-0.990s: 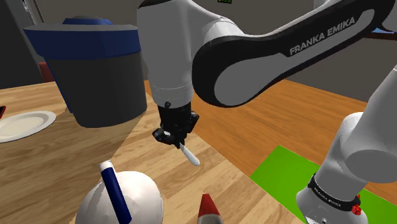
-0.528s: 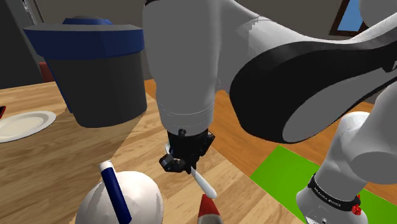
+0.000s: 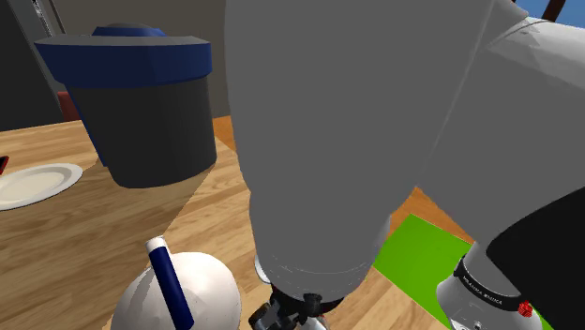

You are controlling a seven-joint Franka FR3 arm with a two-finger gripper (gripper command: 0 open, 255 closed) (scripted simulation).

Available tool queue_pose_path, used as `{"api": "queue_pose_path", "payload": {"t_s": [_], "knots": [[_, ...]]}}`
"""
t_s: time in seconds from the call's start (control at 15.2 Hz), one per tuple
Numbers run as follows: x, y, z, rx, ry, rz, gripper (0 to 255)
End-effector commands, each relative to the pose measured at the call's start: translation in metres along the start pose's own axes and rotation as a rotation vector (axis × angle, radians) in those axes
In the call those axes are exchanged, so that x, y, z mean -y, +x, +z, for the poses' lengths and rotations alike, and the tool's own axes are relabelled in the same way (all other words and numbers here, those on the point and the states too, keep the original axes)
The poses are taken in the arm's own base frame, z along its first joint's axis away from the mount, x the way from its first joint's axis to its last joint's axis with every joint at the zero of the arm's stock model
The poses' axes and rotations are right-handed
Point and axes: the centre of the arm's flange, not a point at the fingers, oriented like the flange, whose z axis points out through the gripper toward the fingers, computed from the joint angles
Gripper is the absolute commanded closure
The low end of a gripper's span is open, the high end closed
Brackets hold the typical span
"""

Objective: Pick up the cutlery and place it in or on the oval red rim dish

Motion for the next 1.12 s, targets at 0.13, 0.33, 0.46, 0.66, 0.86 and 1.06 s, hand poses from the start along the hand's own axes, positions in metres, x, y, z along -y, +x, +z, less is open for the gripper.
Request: {"api": "queue_pose_path", "payload": {"t_s": [0.13,0.33,0.46,0.66,0.86,1.06], "knots": [[0.015,-0.048,-0.011,0.001,0.0,0.001,255],[0.028,-0.088,-0.02,0.001,0.0,0.001,255],[0.03,-0.089,-0.009,0.001,0.0,0.001,255],[0.032,-0.091,0.006,0.001,0.0,0.001,255],[0.034,-0.094,0.022,0.001,0.0,0.001,255],[0.037,-0.096,0.037,0.001,0.0,0.001,255]]}}
